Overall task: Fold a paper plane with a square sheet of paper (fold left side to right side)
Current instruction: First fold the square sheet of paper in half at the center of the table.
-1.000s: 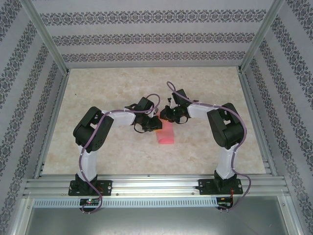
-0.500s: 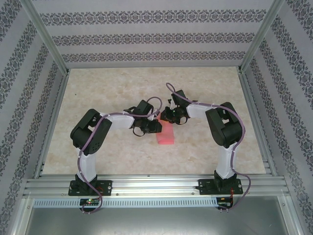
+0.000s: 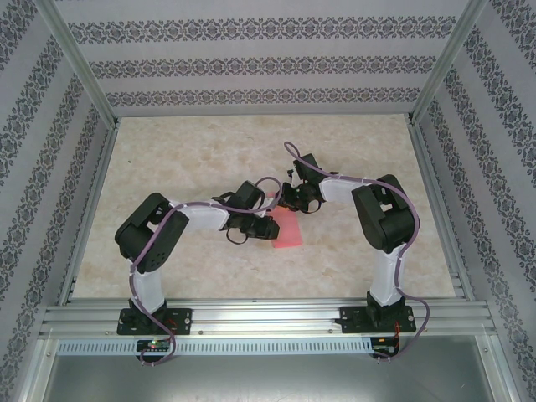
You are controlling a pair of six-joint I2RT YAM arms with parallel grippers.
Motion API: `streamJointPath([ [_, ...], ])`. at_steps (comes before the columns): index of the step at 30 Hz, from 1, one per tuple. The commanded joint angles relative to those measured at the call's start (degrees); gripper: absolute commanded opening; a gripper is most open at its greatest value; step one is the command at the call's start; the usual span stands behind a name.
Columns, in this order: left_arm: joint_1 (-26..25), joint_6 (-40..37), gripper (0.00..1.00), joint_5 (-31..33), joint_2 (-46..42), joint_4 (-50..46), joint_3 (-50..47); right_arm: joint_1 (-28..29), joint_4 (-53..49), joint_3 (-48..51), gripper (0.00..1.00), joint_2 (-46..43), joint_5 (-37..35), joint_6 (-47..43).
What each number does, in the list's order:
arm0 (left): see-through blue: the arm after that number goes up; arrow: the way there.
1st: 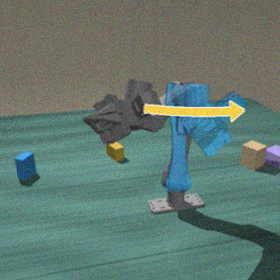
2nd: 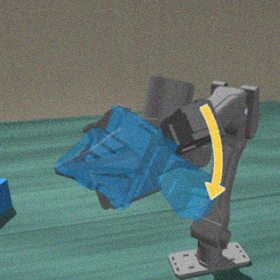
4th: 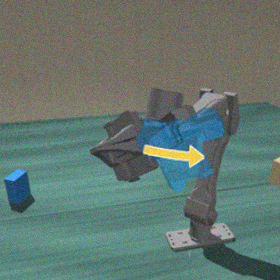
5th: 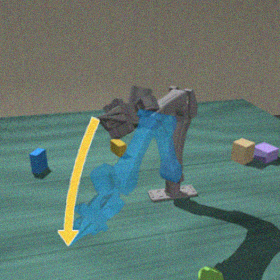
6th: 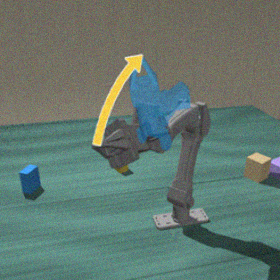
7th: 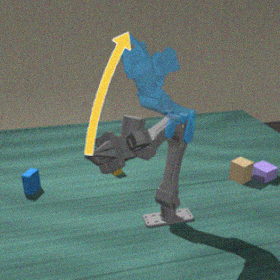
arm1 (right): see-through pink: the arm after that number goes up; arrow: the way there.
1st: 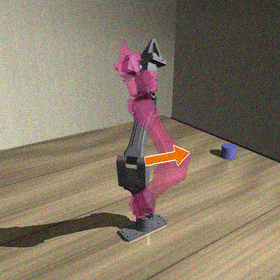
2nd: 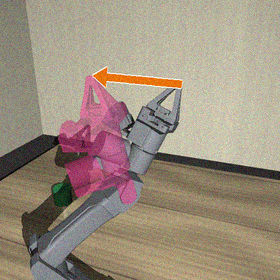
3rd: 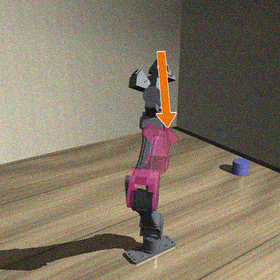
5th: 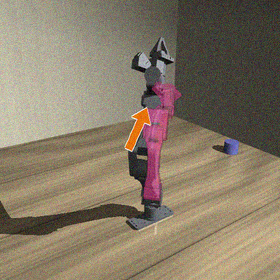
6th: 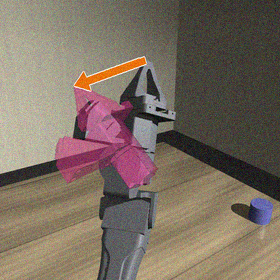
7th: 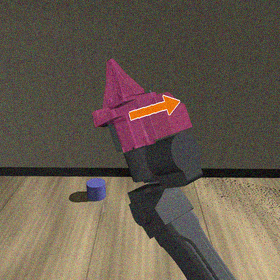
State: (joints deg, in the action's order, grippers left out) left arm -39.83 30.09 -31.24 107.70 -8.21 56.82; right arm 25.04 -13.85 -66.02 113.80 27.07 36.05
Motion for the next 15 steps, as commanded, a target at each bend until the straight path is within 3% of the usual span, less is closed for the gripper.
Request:
streamJointPath([
  [1,-2.9,-1.6,0.21,-3.2,-1.7,-5.0,-2.3,-0.3,-1.9,0.4,0.18,3.2,-4.4,-1.0],
  [15,-4.7,-1.6,0.23,-3.0,-5.3,-6.2,-5.4,-0.1,-1.7,0.1,0.18,3.7,-3.7,-1.0],
])
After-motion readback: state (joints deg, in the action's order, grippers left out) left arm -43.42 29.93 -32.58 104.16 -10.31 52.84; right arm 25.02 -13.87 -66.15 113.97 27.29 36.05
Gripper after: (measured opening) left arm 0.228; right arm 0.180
